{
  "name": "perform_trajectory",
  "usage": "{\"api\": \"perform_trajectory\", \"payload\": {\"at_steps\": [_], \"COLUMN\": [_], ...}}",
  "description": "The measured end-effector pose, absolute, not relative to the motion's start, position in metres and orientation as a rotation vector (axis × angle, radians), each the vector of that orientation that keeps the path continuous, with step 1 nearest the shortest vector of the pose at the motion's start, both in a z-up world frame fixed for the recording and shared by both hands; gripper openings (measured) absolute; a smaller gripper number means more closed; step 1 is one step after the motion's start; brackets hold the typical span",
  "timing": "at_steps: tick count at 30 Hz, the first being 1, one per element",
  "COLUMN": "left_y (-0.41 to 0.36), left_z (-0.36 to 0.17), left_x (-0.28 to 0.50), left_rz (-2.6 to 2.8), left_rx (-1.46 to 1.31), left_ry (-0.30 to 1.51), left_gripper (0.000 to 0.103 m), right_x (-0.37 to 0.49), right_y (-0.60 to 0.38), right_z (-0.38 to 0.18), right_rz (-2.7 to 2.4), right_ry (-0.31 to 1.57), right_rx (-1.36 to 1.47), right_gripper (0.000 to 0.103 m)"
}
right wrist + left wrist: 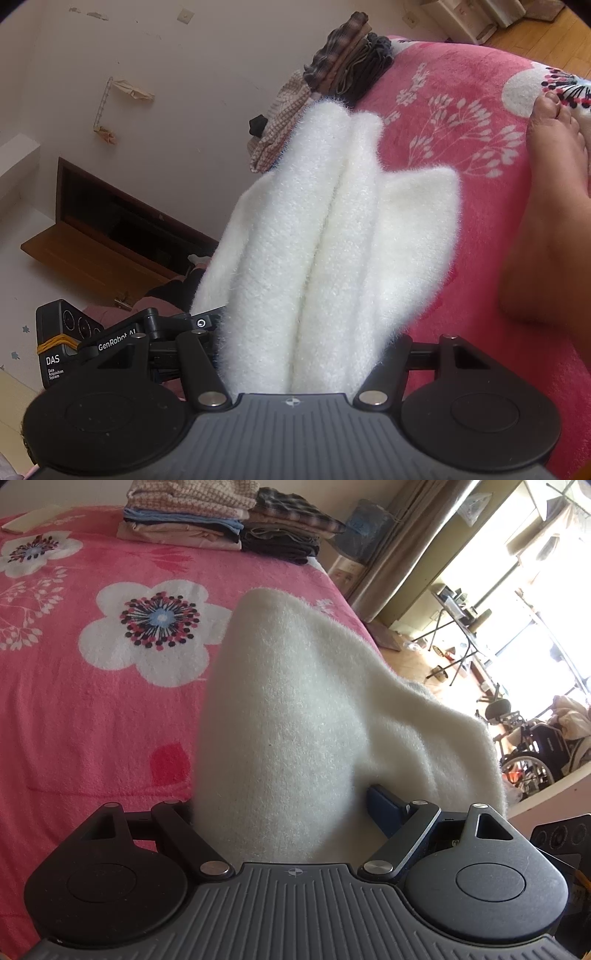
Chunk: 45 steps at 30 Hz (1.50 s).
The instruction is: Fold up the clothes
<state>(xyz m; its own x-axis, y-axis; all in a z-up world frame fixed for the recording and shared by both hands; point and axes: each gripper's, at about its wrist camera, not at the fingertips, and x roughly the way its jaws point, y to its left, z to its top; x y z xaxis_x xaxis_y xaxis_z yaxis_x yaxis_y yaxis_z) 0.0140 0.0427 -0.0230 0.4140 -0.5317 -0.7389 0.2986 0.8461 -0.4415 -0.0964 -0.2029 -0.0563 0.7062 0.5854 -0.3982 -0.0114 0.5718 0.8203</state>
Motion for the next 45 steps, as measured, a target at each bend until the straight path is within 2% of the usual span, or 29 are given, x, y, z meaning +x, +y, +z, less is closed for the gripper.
{"api": "perform_trajectory", "payload": {"at_steps": [45], "left_y": [0.045], "left_z": [-0.032], "left_x": [0.013], "left_rz": [-0.532], "left_rx": [-0.279], "left_ry": [1.035], "left_gripper": [0.084], "right_x": [-0.104], "right_y": [-0.202], "right_z": [-0.056], "right_rz": [0.365], "right_ry": [0.749], "right_rx": [0.911], "right_gripper": [0.065]}}
